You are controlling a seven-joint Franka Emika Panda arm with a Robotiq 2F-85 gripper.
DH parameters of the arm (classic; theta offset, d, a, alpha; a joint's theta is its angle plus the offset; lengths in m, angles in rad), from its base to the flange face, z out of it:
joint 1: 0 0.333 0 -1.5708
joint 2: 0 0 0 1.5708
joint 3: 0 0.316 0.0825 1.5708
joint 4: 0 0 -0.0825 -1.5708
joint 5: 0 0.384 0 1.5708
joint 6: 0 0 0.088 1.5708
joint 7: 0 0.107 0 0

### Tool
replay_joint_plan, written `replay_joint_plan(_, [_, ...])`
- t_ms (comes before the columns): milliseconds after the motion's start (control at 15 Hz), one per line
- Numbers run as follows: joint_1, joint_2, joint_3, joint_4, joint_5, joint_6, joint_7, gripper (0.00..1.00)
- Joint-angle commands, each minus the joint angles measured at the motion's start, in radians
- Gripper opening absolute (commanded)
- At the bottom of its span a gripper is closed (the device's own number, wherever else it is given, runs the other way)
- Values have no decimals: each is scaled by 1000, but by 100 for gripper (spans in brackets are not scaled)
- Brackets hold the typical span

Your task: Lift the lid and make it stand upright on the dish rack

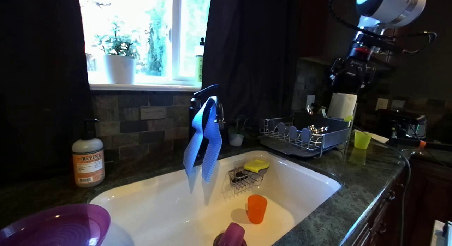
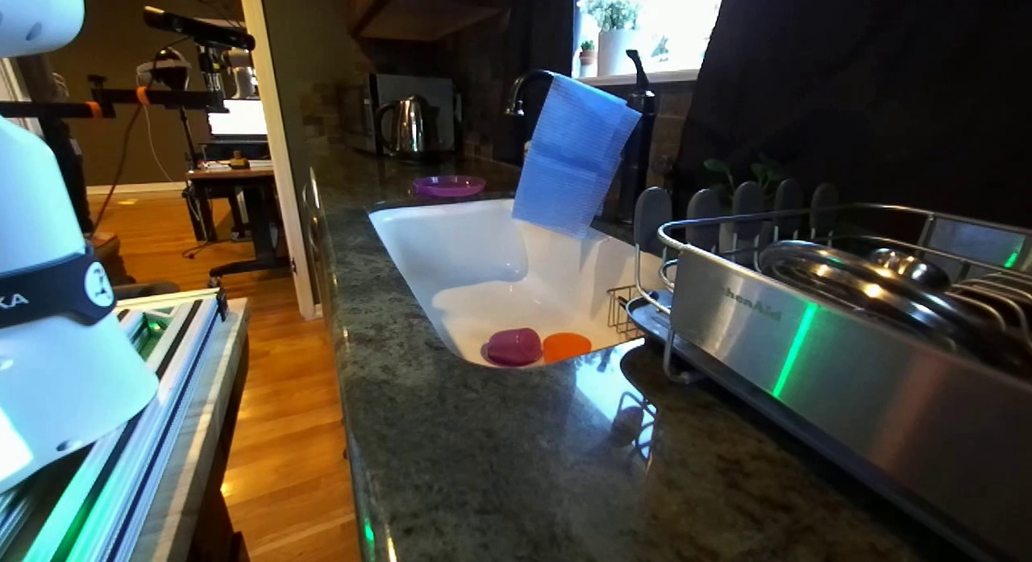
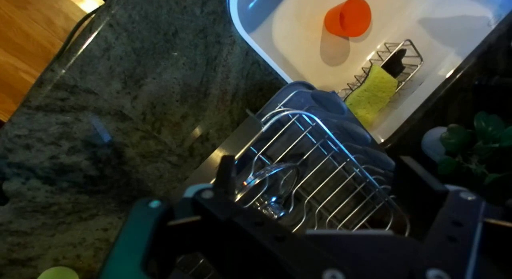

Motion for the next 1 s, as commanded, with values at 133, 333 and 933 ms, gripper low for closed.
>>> replay_joint_plan(133, [-66,44,-9,-30,63,79,184,100])
replay_joint_plan(333, [-103,80,-23,-55,83,145,266,100])
replay_joint_plan(933, [-116,226,-14,-114,131,542,481,100])
